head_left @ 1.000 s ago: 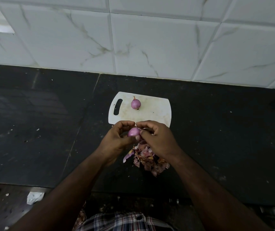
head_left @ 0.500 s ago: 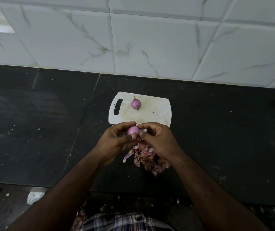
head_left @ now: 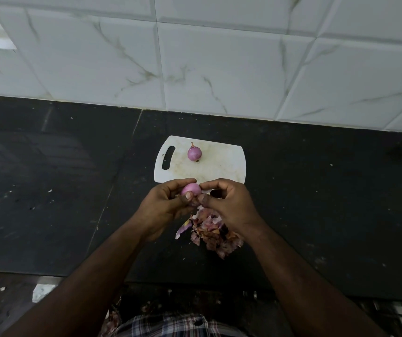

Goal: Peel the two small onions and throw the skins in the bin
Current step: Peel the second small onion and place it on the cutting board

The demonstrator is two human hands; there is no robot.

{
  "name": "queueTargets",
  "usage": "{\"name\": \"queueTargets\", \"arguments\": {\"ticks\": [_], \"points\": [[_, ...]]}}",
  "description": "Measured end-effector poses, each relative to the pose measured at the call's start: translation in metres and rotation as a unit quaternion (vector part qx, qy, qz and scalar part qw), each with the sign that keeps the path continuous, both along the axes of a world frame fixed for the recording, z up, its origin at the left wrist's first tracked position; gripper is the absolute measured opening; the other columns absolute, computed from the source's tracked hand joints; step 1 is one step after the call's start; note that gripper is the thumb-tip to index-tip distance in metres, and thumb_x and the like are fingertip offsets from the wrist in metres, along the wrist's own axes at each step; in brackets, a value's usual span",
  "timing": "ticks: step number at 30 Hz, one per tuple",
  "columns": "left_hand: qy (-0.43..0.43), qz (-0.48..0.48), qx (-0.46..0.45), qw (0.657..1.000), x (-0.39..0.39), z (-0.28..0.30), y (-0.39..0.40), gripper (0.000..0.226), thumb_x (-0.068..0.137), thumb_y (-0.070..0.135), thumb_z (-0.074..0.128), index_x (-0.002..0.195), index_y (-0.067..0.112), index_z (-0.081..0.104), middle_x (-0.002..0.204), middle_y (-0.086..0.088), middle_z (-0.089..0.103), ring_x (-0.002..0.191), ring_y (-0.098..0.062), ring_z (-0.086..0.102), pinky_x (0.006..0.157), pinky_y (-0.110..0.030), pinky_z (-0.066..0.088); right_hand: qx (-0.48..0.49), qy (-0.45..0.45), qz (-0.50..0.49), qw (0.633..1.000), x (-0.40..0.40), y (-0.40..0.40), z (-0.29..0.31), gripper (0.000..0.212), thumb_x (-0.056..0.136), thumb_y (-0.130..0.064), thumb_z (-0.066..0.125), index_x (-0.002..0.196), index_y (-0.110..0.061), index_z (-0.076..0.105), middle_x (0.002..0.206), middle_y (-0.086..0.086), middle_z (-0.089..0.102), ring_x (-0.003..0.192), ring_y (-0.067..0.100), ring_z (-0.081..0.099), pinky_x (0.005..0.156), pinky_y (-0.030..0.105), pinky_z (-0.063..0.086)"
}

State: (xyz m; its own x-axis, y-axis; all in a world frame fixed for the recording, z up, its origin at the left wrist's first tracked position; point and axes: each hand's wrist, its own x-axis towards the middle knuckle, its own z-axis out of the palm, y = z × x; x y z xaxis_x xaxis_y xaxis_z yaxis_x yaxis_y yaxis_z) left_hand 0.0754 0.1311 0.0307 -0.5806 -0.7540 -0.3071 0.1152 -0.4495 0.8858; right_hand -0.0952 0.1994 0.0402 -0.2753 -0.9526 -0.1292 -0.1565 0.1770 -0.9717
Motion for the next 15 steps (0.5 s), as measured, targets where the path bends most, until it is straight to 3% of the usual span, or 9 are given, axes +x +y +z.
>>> {"name": "queueTargets", "arguments": {"ticks": [5,10,15], "points": [[0.014,-0.004,0.004,1.0,-0.003,-0.001,-0.001,0.045,0.082,0.011,0.067,0.126,0.006,0.063,0.118,-0.019,0.071,0.101,-0.026,0.072,0.083,-0.031,0.059,-0.014,-0.011,-0.022,1.0,0.001,-0.003,0.002,0.019,0.075,-0.013,0.084,0.092,-0.016,0.075,0.09,0.003,0.076,0.088,0.017,0.073,0.08,0.041,0.062],[0.039,0.03,0.01,0.999,-0.009,0.0,0.005,0.045,0.079,0.01,0.067,0.123,0.005,0.064,0.113,-0.018,0.073,0.091,-0.021,0.074,0.079,-0.029,0.06,-0.029,0.009,-0.032,0.999,-0.001,-0.007,0.005,0.015,0.075,-0.001,0.082,0.078,-0.013,0.074,0.076,0.002,0.072,0.072,0.01,0.069,0.072,0.028,0.06],[0.016,0.061,-0.027,0.998,-0.012,-0.001,0.012,0.047,0.074,0.017,0.072,0.121,0.009,0.066,0.113,-0.016,0.073,0.097,-0.022,0.073,0.079,-0.03,0.06,-0.028,0.014,-0.057,0.998,0.001,-0.009,0.003,0.013,0.076,0.002,0.08,0.081,-0.009,0.074,0.077,0.01,0.073,0.07,0.018,0.07,0.071,0.037,0.062]]}}
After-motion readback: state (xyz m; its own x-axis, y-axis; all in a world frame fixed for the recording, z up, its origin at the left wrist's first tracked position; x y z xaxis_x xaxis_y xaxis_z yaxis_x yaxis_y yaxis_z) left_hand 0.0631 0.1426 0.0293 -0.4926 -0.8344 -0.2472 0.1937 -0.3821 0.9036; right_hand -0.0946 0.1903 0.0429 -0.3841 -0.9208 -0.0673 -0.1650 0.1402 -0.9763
